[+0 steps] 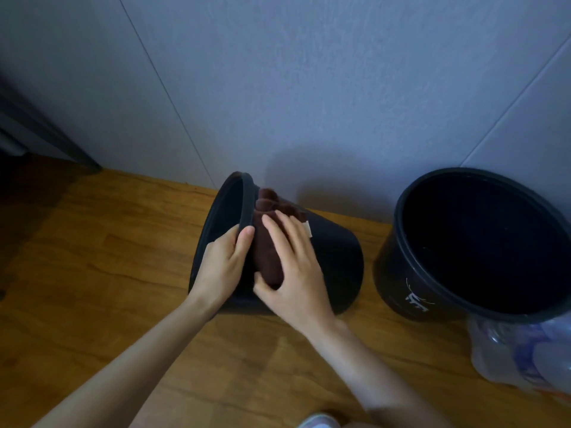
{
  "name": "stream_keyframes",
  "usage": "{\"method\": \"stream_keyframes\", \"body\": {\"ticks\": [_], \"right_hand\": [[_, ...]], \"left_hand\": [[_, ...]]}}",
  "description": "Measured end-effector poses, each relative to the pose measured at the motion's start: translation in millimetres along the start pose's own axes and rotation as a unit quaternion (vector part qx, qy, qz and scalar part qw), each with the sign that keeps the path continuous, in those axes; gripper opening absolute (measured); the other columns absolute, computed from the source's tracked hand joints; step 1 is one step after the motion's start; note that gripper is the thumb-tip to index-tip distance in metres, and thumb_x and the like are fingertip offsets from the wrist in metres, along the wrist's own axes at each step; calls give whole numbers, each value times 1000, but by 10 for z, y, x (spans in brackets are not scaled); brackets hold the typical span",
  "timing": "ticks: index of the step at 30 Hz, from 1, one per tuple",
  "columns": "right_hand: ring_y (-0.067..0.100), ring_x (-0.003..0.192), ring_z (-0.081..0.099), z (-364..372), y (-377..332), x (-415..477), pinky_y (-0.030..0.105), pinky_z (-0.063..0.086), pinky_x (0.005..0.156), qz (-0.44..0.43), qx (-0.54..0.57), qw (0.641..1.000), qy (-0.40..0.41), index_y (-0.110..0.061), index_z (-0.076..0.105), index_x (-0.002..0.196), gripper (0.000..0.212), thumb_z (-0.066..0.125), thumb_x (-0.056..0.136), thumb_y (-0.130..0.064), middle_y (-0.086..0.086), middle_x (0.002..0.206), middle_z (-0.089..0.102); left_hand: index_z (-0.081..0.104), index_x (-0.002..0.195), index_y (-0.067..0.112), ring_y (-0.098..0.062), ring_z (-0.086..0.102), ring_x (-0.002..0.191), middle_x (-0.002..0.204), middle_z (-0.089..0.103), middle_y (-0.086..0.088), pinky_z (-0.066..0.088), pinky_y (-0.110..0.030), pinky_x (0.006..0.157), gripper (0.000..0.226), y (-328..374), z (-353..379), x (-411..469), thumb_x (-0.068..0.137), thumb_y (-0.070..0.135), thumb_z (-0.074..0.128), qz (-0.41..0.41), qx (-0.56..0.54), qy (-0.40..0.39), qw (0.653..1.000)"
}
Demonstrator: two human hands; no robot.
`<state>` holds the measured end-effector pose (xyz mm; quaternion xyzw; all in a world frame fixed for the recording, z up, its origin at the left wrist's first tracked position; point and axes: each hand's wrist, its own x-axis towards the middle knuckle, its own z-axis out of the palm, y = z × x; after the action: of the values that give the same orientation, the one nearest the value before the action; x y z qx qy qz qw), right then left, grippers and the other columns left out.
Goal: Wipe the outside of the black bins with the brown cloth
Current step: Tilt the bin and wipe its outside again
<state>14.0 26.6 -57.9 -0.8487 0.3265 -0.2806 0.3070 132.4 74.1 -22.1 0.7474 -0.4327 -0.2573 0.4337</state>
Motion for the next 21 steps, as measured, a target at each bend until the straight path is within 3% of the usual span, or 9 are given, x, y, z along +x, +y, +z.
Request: {"method": "stream_keyframes", "body": {"ticks": [3, 6, 8, 10, 12, 15, 19, 21], "right_hand": [[16, 142, 14, -18, 294, -112, 24, 27, 104, 43, -17, 999, 19, -31, 28, 142, 75, 66, 77, -29, -4, 150, 25], [24, 139, 23, -56, 732, -305, 41, 41, 105, 176, -25, 983, 47, -30, 30, 142, 78, 69, 75, -22, -1, 148, 24], [27, 136, 28, -114, 960, -404, 43, 43, 102, 264, -30, 963, 49, -27, 28, 144, 78, 69, 77, -21, 3, 149, 23], [29, 135, 29, -135, 1063, -429, 40, 44, 100, 319, -36, 946, 48, -23, 26, 145, 77, 67, 80, -21, 6, 150, 22], [31, 136, 25, -101, 983, -364, 45, 42, 103, 341, -38, 937, 63, -20, 27, 145, 73, 64, 82, -21, 8, 150, 23], [27, 137, 25, -50, 586, -129, 47, 37, 107, 300, 1, 947, 111, -23, 32, 142, 68, 64, 81, -22, 6, 149, 27], [17, 136, 25, -30, -7, 99, 36, 30, 112, 80, 34, 991, 100, -25, 35, 139, 68, 64, 76, -25, 3, 145, 31], [16, 138, 21, -5, -45, 73, 31, 23, 114, 23, 9, 997, 79, -23, 33, 141, 68, 62, 79, -28, 3, 147, 28]], "left_hand": [[51, 72, 14, -5, 52, 56, 66, 55, -1, 39, -15, 47, 33, 11, -17, 53, 98, 29, 38, -3, 9, -7, 1000], [55, 78, 10, 1, 56, 64, 74, 58, -1, 42, -9, 52, 34, -26, -60, 81, 98, 30, 37, -23, 0, 6, 1000], [53, 75, 13, 2, 55, 62, 72, 57, 0, 40, -8, 52, 33, -17, -65, 88, 98, 30, 36, -21, 8, 4, 1000], [50, 71, 16, -1, 54, 61, 69, 55, 1, 40, -12, 53, 33, 22, -52, 104, 98, 29, 37, -9, 14, -7, 1000], [51, 73, 13, -11, 54, 64, 71, 56, -8, 42, -25, 58, 34, 43, -37, 112, 98, 31, 37, 2, 26, -14, 1000], [52, 74, 12, -22, 56, 65, 71, 58, -12, 44, -35, 58, 36, 77, 12, 115, 97, 34, 36, 2, 36, -18, 999], [49, 69, 21, -9, 51, 55, 62, 55, 2, 39, -20, 52, 35, 124, 103, 206, 98, 33, 36, 1, 60, -17, 998], [51, 71, 20, -4, 52, 52, 64, 56, 1, 41, -17, 48, 34, 142, 123, 239, 98, 33, 36, -2, 55, -22, 998]]}}
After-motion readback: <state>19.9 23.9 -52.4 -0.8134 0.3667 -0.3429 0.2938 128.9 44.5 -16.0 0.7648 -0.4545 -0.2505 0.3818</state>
